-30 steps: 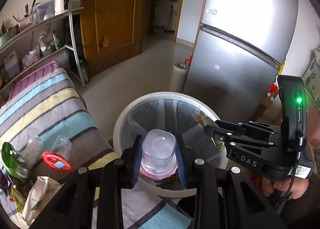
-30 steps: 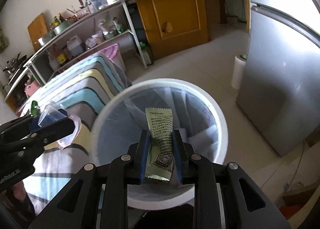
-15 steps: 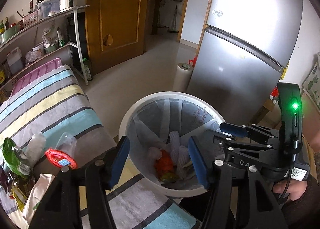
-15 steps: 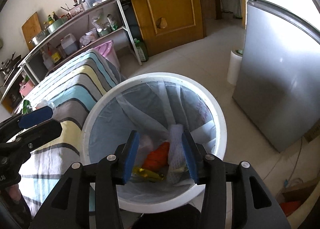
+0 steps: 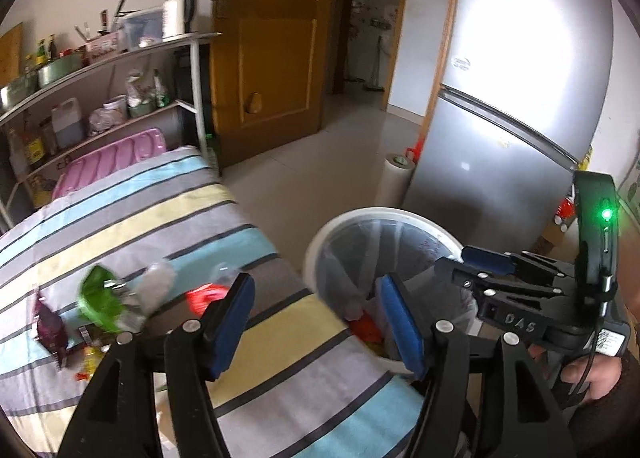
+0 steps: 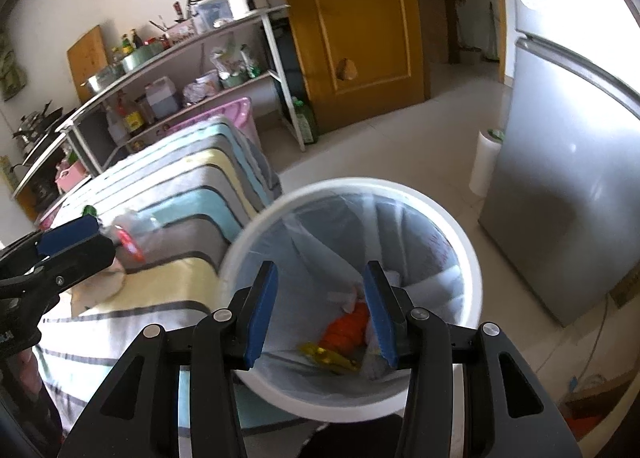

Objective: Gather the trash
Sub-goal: 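Grasp the pink snack bag with the left tool while the right tool grasps the red-lidded cup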

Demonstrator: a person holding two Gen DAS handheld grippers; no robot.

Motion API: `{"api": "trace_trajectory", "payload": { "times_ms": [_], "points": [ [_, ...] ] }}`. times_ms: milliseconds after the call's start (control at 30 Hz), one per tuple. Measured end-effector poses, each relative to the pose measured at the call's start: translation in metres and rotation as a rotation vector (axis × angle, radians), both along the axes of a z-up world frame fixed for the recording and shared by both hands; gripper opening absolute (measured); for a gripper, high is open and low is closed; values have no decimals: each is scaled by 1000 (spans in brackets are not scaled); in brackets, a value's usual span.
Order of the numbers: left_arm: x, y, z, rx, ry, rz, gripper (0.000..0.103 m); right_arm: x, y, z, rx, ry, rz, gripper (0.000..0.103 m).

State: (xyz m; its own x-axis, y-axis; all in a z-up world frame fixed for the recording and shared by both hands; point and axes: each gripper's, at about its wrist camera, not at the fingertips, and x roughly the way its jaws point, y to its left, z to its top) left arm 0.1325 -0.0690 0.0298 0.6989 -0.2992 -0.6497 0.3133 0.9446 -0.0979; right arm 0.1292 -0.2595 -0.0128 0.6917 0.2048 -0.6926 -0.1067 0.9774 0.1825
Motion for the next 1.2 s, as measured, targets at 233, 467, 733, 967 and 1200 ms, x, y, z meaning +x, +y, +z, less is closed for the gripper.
{"api": "trace_trajectory", "payload": {
  "times_ms": [233,467,733,967,1200],
  "points": [
    [-11,56,4,-14,-16,114,68,2,38,8,24,-27,75,48],
    [-22,121,6,-39,-28,240,69,11,76,8,28,-32,154,49],
    [-25,184,-3,-78,-16,385,73,30,115,8,78,4,228,49],
    [-17,211,-17,-85,21,418,75,48,150,-6,108,69,268,50],
    [-6,224,-29,-99,43,438,77,64,168,-22,129,133,261,52]
  ]
}}
